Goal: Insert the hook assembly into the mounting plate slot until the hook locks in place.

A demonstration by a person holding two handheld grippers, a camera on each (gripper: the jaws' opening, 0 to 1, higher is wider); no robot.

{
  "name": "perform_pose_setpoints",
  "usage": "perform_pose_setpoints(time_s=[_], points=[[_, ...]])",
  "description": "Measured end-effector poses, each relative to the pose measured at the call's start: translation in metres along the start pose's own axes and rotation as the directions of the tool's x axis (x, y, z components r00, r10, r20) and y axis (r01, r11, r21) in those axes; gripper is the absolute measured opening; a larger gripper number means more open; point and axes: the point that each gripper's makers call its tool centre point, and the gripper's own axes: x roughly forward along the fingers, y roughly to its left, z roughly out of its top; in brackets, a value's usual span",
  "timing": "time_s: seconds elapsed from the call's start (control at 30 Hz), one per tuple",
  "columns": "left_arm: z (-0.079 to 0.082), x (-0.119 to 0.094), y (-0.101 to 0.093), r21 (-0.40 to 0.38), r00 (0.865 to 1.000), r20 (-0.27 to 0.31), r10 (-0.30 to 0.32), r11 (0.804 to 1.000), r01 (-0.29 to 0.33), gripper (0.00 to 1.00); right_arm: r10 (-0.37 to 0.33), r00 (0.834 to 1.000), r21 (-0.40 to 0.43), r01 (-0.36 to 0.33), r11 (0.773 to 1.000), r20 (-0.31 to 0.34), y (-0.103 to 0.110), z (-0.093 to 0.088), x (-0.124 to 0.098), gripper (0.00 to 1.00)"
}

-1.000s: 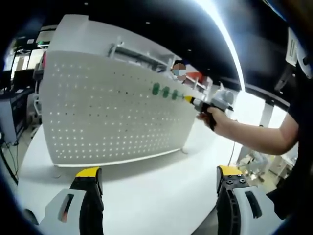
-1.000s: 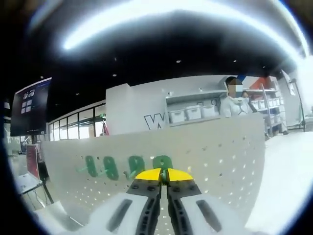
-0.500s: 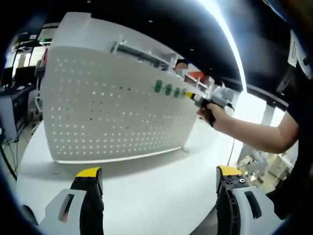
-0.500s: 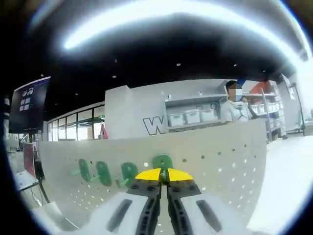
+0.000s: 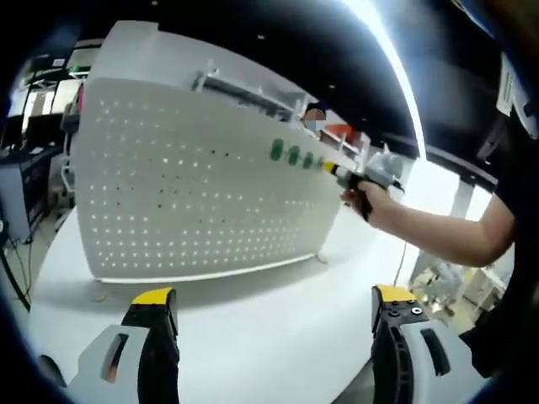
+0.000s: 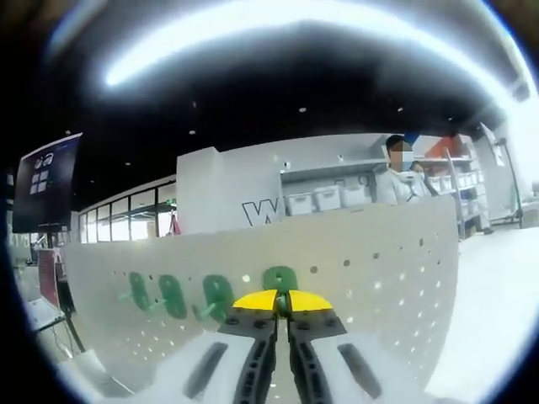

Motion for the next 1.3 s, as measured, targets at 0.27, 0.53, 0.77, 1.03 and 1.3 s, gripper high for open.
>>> perform_pose_setpoints(time_s=[0.27,0.53,0.77,1.03,1.3], points=[[-0.008,-0.004,0.000,-0.011,1.000,-0.011,0.005,1.000,-0.005,0.97,-0.004,1.000,-0.024,0.004,1.000,0.009,0.003,-0.001,-0.001,0.00],[-0.007,-0.008,0.000,0.013,1.000,-0.011,0.007,1.000,-0.006,0.99,-0.007,1.000,-0.069,0.006,0.998,-0.024,0.003,-0.003,-0.002,0.01],[-0.003,-0.012,-0.001,0.021,1.000,-0.005,0.010,1.000,-0.010,0.99,-0.013,1.000,-0.119,0.012,0.993,-0.003,0.004,0.010,-0.016,0.01],[0.003,-0.013,-0.002,0.029,1.000,0.009,0.008,1.000,-0.009,0.99,0.011,0.998,-0.066,-0.007,0.998,0.068,0.001,0.044,-0.041,0.19],[0.011,-0.016,-0.004,0.043,1.000,0.025,0.006,0.999,-0.007,0.99,0.044,0.998,-0.095,-0.039,0.995,0.047,0.004,0.047,-0.065,0.36]])
